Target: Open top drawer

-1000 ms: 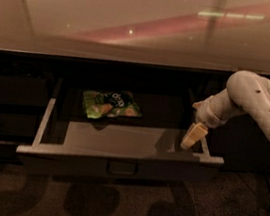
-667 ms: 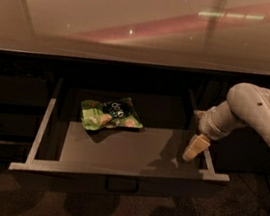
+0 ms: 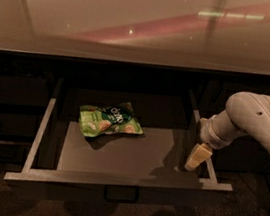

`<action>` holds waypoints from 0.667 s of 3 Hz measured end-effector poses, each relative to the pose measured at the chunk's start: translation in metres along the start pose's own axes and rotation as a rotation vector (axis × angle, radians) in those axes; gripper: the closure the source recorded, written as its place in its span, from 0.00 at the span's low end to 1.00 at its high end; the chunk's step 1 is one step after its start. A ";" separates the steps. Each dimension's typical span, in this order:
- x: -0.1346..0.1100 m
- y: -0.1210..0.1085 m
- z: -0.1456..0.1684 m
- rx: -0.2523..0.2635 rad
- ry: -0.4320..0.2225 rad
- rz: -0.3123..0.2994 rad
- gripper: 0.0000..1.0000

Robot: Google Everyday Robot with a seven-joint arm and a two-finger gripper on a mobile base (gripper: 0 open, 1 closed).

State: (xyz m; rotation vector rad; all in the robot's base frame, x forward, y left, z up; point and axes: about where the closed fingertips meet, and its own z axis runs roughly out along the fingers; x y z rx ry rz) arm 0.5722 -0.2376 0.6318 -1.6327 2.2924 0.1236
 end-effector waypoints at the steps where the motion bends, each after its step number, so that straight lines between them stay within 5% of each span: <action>1: -0.002 -0.003 -0.003 -0.009 -0.005 0.004 0.00; 2: -0.036 0.004 -0.057 0.053 -0.066 -0.002 0.00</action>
Offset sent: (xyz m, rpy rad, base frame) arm -0.0147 0.0490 0.2029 0.0766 -0.2527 -0.0088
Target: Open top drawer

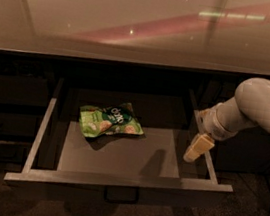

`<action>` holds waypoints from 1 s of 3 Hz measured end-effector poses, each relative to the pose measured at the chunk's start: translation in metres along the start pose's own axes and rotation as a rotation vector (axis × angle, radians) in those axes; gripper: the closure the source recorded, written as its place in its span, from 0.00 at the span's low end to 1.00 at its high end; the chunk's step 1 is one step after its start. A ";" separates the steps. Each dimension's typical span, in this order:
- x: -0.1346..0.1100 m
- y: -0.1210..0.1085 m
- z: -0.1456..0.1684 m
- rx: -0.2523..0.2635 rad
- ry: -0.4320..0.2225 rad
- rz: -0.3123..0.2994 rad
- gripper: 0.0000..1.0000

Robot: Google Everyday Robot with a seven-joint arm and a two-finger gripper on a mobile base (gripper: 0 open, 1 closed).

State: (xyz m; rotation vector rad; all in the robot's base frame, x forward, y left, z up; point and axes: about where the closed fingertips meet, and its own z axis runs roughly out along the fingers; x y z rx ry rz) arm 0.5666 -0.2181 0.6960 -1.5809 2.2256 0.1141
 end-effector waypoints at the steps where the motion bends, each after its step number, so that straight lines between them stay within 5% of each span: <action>1: -0.043 0.005 -0.072 0.108 -0.032 -0.032 0.00; 3: -0.035 0.016 -0.050 0.077 -0.019 -0.044 0.00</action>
Offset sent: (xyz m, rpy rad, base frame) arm -0.0101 0.0157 0.0652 0.0002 -0.0945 -0.0068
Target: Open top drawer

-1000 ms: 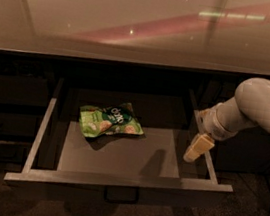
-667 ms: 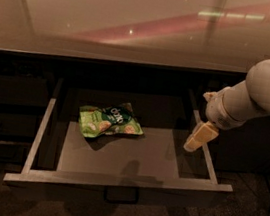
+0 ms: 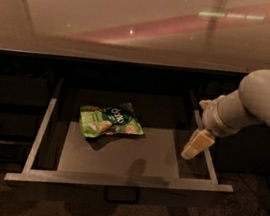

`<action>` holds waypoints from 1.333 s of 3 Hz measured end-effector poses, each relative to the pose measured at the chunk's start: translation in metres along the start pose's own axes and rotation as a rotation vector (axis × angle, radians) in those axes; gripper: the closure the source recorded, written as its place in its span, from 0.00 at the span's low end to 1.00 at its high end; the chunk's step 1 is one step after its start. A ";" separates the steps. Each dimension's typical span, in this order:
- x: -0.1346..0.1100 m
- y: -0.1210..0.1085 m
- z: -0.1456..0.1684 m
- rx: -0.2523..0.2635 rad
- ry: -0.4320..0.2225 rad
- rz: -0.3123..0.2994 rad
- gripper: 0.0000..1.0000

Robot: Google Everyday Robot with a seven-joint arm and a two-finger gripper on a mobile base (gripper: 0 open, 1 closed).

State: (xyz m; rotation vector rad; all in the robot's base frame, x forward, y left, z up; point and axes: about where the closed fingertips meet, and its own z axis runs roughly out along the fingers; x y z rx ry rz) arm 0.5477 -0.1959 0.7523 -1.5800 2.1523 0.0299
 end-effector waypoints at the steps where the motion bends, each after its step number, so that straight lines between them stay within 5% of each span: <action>1: 0.015 0.044 0.027 -0.058 -0.006 -0.055 0.00; 2: 0.036 0.100 0.050 -0.132 0.015 -0.122 0.00; 3: 0.036 0.100 0.050 -0.132 0.015 -0.122 0.00; 4: 0.036 0.100 0.050 -0.132 0.015 -0.122 0.19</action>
Offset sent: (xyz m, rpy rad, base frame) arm -0.1255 0.0203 -0.1176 -0.0529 0.1180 0.2356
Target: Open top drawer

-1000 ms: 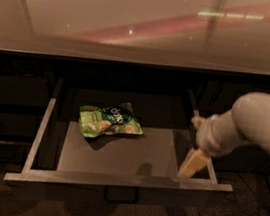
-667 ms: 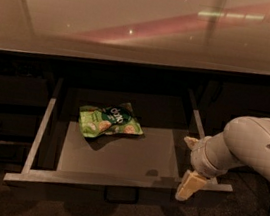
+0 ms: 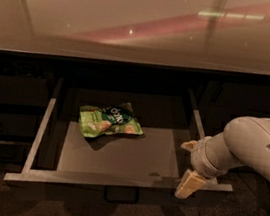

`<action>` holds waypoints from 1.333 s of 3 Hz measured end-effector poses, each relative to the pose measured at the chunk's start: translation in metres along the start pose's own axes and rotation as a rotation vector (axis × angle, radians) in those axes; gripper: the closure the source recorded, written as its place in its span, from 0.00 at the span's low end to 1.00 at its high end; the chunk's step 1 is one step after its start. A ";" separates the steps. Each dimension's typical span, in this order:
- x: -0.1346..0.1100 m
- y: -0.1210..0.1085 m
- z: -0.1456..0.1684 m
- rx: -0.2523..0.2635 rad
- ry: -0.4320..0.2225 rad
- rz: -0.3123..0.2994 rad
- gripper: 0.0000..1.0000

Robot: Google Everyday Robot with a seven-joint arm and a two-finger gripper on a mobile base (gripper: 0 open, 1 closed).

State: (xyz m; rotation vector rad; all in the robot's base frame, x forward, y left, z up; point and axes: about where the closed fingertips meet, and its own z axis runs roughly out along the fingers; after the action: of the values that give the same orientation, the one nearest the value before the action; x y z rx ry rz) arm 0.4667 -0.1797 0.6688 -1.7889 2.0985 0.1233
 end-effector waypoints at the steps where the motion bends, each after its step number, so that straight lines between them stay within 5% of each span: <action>1: 0.000 0.000 0.000 0.000 0.000 0.000 0.42; 3: 0.000 0.000 0.000 0.000 0.000 0.000 0.89; 4: 0.000 0.000 0.000 0.000 0.000 0.000 1.00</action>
Offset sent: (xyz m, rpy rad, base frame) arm 0.0000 0.0000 0.0000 0.0000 0.0000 0.0000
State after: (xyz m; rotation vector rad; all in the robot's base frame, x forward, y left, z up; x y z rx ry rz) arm 0.4667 -0.1796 0.6686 -1.7893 2.0984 0.1236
